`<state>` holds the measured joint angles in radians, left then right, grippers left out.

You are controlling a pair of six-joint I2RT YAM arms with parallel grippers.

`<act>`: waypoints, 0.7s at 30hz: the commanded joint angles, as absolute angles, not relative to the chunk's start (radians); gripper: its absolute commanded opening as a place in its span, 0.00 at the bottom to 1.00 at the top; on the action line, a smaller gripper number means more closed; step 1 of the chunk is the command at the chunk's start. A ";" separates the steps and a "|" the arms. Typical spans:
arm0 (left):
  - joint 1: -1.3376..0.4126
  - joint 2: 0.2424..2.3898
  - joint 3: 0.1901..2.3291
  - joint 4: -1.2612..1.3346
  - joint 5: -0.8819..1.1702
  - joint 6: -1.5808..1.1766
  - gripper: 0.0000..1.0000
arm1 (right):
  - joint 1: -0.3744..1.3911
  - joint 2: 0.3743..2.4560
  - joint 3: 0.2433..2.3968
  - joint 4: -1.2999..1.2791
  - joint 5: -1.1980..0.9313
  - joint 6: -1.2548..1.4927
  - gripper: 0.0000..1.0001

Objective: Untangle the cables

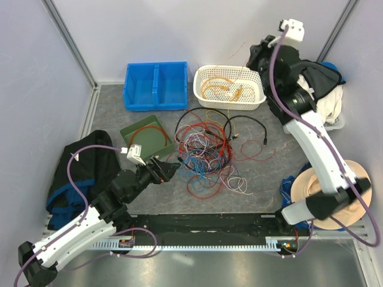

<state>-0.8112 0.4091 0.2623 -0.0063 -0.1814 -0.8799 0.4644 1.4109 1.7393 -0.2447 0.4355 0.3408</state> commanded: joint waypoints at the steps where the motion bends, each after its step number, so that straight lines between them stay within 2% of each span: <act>1: -0.815 0.384 0.278 0.006 -0.198 -0.897 0.90 | 0.396 1.575 1.914 -0.296 0.440 0.324 0.00; 14: -0.815 0.428 0.316 -0.020 -0.206 -0.853 0.91 | 0.287 2.035 2.273 -0.284 0.427 0.348 0.00; 18: -0.815 0.454 0.318 -0.012 -0.218 -0.850 0.91 | 0.275 2.118 2.290 -0.279 0.411 0.365 0.00; 21: -0.813 0.465 0.314 -0.008 -0.229 -0.845 0.91 | 0.273 2.126 2.194 -0.246 0.405 0.377 0.00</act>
